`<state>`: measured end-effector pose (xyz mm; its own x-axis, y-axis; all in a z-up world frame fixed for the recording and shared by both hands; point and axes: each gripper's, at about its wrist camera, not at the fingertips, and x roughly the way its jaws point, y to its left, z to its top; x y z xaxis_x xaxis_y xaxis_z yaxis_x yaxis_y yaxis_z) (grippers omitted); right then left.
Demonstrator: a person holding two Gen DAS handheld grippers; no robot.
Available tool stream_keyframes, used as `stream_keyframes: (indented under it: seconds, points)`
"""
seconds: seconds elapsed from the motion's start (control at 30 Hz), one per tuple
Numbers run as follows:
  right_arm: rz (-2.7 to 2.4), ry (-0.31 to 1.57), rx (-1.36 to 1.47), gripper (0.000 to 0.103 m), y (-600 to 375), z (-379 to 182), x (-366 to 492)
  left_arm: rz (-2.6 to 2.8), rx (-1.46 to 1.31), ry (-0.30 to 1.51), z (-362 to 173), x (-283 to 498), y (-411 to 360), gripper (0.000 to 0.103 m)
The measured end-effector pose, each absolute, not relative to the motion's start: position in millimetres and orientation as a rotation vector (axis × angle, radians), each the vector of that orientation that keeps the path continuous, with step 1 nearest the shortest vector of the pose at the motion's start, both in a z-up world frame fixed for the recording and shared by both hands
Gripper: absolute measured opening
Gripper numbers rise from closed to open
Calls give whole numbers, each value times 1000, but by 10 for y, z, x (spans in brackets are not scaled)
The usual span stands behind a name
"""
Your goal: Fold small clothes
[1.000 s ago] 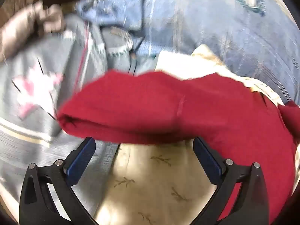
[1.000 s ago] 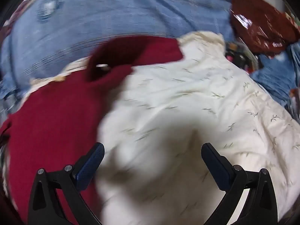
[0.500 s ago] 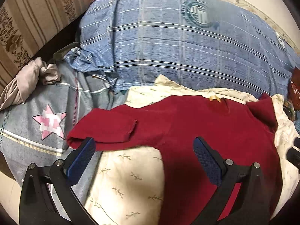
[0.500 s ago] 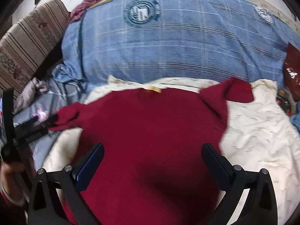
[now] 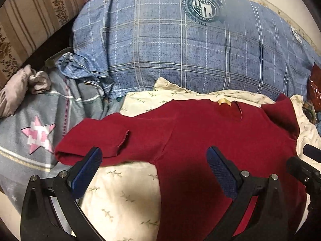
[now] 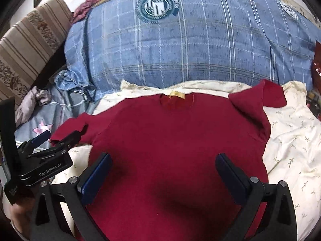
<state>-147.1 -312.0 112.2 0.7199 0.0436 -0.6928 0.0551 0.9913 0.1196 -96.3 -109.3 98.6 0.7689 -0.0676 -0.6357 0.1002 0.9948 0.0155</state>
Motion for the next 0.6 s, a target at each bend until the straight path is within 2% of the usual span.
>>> stream_keyframes:
  seconds: [0.43, 0.6]
  points:
    - [-68, 851, 165, 103, -3183, 809, -1169, -119, 25, 729, 684, -651, -1126, 103]
    - [-44, 824, 141, 102, -3128, 763, -1130, -117, 18, 756, 597, -581, -1058, 103]
